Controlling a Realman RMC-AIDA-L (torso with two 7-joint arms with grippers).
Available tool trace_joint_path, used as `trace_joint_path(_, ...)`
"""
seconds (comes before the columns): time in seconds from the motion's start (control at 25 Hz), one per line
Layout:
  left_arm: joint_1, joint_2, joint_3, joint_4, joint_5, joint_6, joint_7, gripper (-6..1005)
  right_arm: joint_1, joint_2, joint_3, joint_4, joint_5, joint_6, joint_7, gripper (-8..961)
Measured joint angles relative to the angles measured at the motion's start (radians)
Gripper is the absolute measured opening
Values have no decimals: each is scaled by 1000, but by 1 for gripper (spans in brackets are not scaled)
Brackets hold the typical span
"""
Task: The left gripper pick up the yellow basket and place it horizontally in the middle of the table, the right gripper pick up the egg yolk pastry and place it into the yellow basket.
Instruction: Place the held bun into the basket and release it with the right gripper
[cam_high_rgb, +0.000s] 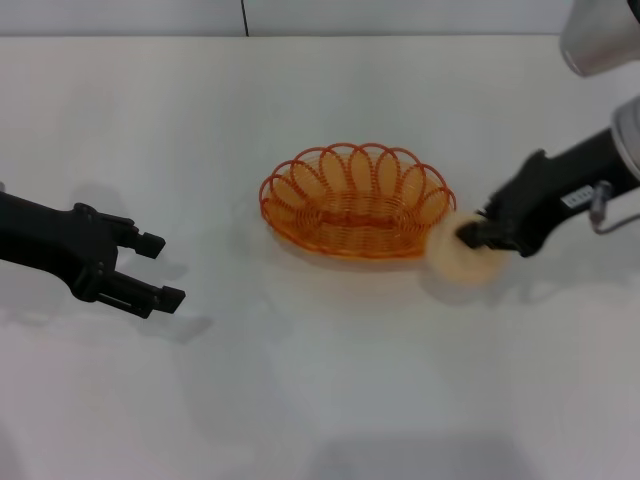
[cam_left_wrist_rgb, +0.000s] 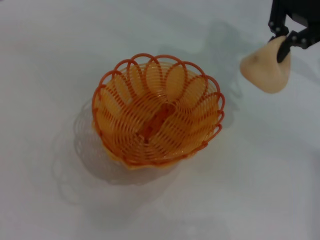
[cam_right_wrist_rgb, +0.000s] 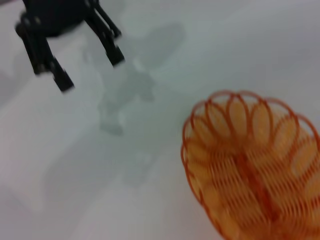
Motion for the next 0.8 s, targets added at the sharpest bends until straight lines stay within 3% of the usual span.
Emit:
trace_joint_path(0.44,-3,-3,4,0,7,5,7,885,62,1,-137,70,22,169,0,43)
trace_joint_path(0.8,-8,-12,6,0,9,8,11,885,76,2,-189,83,47,301,-9,39)
